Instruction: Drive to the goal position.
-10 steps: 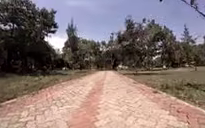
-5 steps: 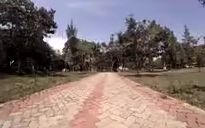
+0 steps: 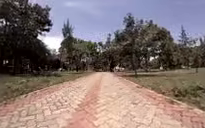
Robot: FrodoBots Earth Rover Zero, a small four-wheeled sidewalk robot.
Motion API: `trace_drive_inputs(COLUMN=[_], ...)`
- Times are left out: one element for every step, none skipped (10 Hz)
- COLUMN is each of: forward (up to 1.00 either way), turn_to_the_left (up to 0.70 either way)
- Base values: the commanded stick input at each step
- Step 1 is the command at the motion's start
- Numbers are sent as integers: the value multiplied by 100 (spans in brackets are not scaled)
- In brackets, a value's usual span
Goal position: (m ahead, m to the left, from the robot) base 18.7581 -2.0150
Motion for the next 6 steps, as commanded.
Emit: trace_drive_inputs(forward=[70, 70, 70, 70, 70, 70], turn_to_the_left=[-18, -35, -35, 0, 0, 0])
